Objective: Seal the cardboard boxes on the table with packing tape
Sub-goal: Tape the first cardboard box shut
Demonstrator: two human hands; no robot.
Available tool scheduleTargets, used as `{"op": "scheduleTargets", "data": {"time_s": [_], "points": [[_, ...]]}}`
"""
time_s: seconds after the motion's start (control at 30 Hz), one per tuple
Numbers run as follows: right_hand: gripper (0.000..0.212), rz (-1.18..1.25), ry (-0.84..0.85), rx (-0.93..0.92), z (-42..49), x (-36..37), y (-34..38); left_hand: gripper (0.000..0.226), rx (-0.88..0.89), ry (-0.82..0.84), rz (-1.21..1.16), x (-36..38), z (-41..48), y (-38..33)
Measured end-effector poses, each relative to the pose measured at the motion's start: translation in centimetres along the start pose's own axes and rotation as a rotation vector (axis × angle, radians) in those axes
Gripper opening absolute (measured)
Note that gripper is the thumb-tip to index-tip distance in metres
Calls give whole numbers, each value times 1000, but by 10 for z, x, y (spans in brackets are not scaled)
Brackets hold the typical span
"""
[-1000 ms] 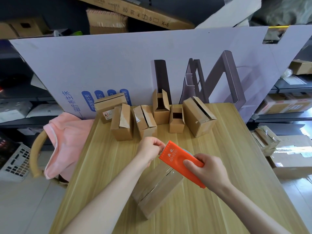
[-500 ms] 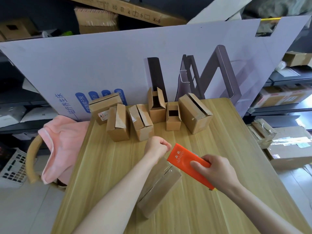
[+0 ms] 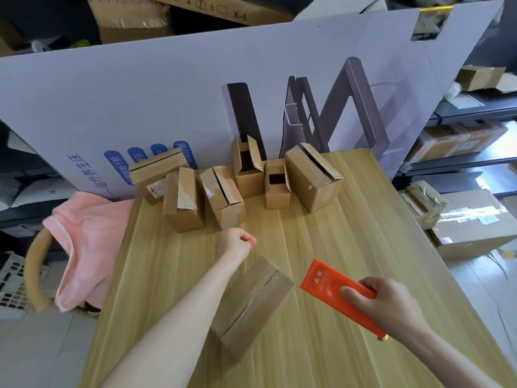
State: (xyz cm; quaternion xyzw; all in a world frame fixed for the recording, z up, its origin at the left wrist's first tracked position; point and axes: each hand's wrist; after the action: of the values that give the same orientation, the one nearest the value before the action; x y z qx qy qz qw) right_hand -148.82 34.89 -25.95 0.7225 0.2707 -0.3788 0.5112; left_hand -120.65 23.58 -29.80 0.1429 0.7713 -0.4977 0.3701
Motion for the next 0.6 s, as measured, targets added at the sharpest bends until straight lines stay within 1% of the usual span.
{"op": "scheduleTargets", "data": {"time_s": [0.17,0.3,0.47,0.6], "points": [[30,-47,24,65,1,27,-9,23,9,29,24,13,3,12],[33,-47,20,126,-3,46,-19,23,29,51,54,24,6,17],[33,-73,7,156,-3,60,-26,22,42,68,75,35,12,23],[35,-82,13,167,-2,69,-29,26,39,75,89,41,16,29]]}}
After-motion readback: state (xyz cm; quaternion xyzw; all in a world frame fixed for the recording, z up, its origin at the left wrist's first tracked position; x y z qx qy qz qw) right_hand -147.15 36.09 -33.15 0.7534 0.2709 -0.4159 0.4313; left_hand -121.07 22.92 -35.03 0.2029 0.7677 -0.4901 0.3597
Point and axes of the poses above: each hand's wrist, its own z-axis towards the middle knuckle, its own x-axis out of the palm, y = z × x, and after that the axes turned 10 degrees about -y, right-handed
